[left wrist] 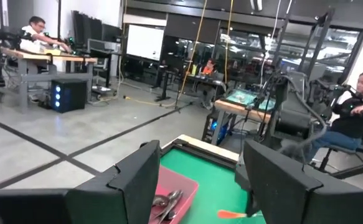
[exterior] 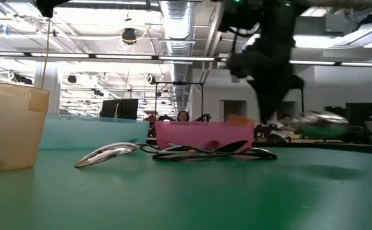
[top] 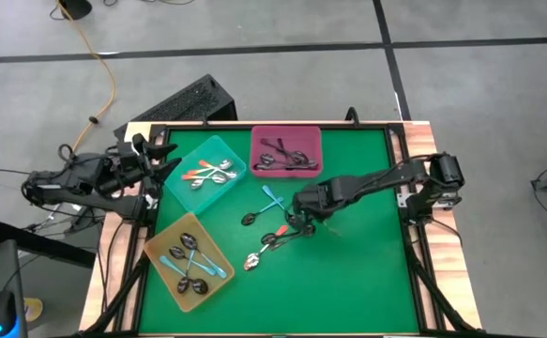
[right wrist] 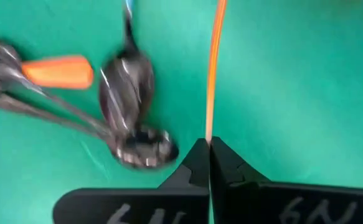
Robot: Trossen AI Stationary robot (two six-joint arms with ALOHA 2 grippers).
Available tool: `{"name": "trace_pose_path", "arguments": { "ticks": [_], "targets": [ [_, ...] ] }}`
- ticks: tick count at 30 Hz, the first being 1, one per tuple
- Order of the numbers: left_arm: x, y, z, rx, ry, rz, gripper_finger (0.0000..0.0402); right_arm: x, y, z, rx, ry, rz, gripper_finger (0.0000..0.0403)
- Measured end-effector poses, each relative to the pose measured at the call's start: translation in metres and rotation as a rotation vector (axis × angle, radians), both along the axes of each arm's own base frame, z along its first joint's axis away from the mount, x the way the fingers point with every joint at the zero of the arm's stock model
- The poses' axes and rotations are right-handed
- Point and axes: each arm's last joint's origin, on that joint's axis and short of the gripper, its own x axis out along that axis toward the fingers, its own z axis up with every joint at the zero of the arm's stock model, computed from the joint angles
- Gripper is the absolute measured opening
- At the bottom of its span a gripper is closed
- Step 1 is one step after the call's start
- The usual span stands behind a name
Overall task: Sort silverware by color (type)
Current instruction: Put the orange spoon into the blue bin
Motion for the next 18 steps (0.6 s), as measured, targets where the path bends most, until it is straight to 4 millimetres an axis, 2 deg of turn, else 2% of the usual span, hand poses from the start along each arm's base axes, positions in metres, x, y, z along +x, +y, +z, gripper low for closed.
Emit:
{"name": "trace_pose_path", "arguments": {
  "ticks": [7, 18],
  "targets": [
    [0.0, 0.0, -0.001, -0.001, 0.007, 0.009, 0.0219, 0.026, -0.021, 0.038, -0.152, -0.191, 0.09, 0.0005],
    [-0.001, 0.0, 0.002, 0.051, 0.005, 0.014, 0.0219, 0.076, -0.053, 0.091, -0.444, -0.811, 0.219, 0.0005]
  ]
}}
